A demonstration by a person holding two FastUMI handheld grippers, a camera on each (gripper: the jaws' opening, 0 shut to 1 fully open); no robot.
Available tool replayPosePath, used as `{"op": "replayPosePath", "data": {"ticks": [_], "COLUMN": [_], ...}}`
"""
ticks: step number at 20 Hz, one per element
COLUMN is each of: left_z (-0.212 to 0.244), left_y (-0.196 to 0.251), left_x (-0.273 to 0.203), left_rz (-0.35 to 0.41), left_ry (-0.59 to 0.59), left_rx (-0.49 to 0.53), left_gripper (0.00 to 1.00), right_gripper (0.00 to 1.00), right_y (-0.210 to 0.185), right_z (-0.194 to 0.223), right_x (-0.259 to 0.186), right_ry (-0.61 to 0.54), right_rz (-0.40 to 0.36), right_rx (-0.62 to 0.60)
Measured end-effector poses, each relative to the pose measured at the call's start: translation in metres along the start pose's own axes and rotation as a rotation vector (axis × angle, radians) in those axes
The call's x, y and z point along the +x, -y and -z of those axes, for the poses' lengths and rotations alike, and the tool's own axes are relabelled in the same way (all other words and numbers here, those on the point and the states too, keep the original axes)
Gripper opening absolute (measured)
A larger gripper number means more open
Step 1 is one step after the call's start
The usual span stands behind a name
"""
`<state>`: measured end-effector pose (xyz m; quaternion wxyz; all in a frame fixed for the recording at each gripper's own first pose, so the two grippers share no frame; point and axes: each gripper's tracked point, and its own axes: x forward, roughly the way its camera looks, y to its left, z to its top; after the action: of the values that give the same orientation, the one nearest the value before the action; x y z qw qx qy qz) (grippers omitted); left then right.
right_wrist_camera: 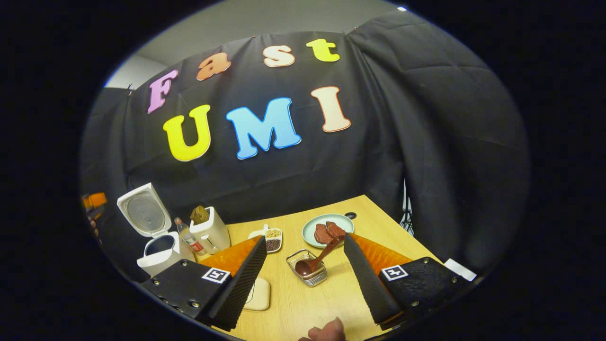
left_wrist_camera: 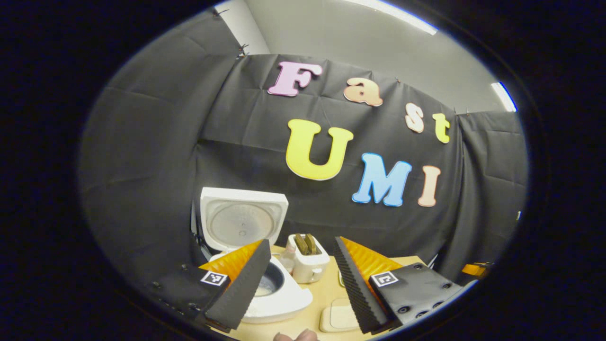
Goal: Close the left gripper, press the button to open the rice cooker; take a wooden spoon from the chopstick holder with the right hand, scoop a spoonful of rice and pour it into the rice cooker, then put the wooden spoon back into the chopstick holder.
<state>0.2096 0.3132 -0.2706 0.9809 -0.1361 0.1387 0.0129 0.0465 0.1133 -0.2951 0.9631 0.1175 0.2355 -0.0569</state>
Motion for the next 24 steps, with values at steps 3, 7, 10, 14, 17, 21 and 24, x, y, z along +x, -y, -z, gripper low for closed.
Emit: {"op": "replayPosePath", "data": {"ticks": [3,7,10,14,17,21,24], "left_z": [-0.021,-0.021,-0.021,-0.021,-0.001,-0.005,0.005], "left_y": [-0.022,-0.061,-0.102,-0.145,-0.169,-0.172,-0.150], "left_x": [0.065,0.138,0.183,0.238,0.264,0.270,0.238], "left_rz": [-0.027,-0.110,-0.218,-0.325,-0.394,-0.417,-0.395], "left_ry": [0.030,0.014,0.016,0.002,-0.126,-0.096,-0.072], "left_rx": [0.012,-0.029,-0.009,0.079,0.154,0.139,0.153], "left_gripper": [0.94,0.91,0.91,0.94,0.87,0.93,0.94], "right_gripper": [1.00,1.00,1.00,1.00,1.00,1.00,1.00], "right_y": [-0.010,-0.007,-0.004,-0.008,-0.016,-0.031,-0.040], "right_z": [0.001,0.019,0.013,0.023,0.030,0.034,0.032], "right_x": [-0.017,-0.027,-0.030,-0.035,-0.039,-0.036,-0.031], "right_ry": [-0.006,-0.060,-0.068,-0.105,-0.125,-0.142,-0.142], "right_rz": [0.015,0.054,0.080,0.088,0.077,0.048,0.027], "right_rx": [-0.004,-0.044,-0.060,-0.097,-0.124,-0.122,-0.111]}}
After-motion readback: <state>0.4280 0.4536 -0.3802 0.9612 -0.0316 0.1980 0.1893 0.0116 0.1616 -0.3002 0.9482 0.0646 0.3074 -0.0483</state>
